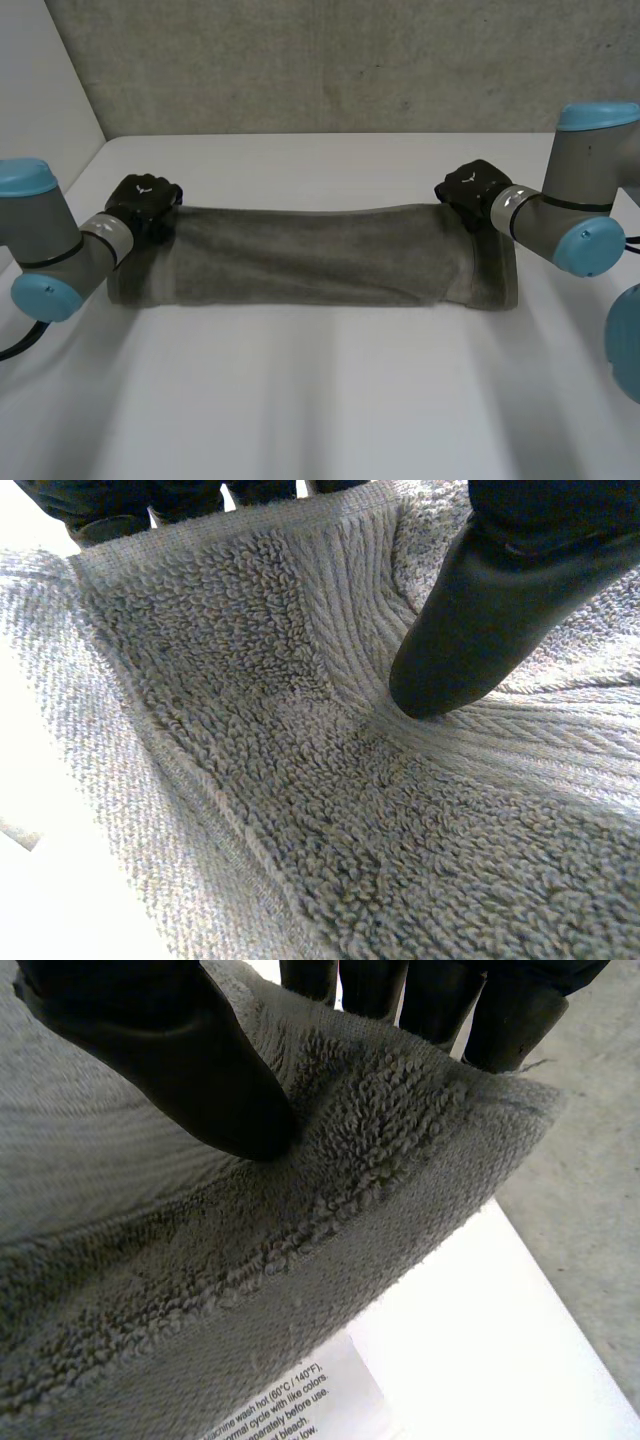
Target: Fold the towel.
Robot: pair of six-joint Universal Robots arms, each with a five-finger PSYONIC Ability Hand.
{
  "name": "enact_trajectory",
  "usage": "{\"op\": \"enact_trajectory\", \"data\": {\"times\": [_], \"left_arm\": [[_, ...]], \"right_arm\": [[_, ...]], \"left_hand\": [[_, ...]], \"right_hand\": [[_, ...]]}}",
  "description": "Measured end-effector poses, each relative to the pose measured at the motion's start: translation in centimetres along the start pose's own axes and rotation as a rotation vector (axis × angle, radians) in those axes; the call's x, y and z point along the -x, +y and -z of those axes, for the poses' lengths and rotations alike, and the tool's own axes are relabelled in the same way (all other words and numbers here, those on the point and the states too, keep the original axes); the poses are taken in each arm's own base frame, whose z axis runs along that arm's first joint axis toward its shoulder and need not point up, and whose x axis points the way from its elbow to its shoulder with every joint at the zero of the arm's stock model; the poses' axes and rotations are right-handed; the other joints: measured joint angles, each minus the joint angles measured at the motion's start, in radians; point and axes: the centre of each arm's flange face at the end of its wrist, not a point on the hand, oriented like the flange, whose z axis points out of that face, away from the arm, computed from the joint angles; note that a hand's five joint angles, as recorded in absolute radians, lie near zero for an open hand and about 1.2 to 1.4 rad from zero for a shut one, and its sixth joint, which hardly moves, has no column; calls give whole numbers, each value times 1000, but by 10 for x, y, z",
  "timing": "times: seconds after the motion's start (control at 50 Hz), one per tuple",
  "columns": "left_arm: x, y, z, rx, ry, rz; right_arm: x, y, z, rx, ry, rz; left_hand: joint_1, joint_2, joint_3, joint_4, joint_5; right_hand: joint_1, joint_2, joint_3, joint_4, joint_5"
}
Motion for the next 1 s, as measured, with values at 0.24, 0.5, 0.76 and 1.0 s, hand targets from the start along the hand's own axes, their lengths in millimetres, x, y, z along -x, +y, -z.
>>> {"op": "enact_trajectory", "data": {"times": [0.24,0.5,0.76,1.0], "left_arm": [[-3,-3,-14,-25,-21,-15],[-1,-29,16,51,-60,22],[-7,-55,85,14,-64,38],[-33,-37,120,-64,-21,20]], "right_arm": [[-5,1,-17,-34,58,16],[-15,-55,28,-83,50,-112],[-1,-58,112,-37,98,-209],[38,23,113,101,83,-289]], "left_hand": [[-388,-390,-420,-412,-405],[-1090,-1106,-1139,-1108,-1125],[-1090,-1106,-1139,-1108,-1125],[-1090,-1106,-1139,-1108,-1125]], "right_hand": [[-514,-495,-483,-486,-511],[-1104,-1086,-1093,-1082,-1110],[-1109,-1086,-1093,-1082,-1110],[-1062,-1054,-1068,-1060,-1069]]}}
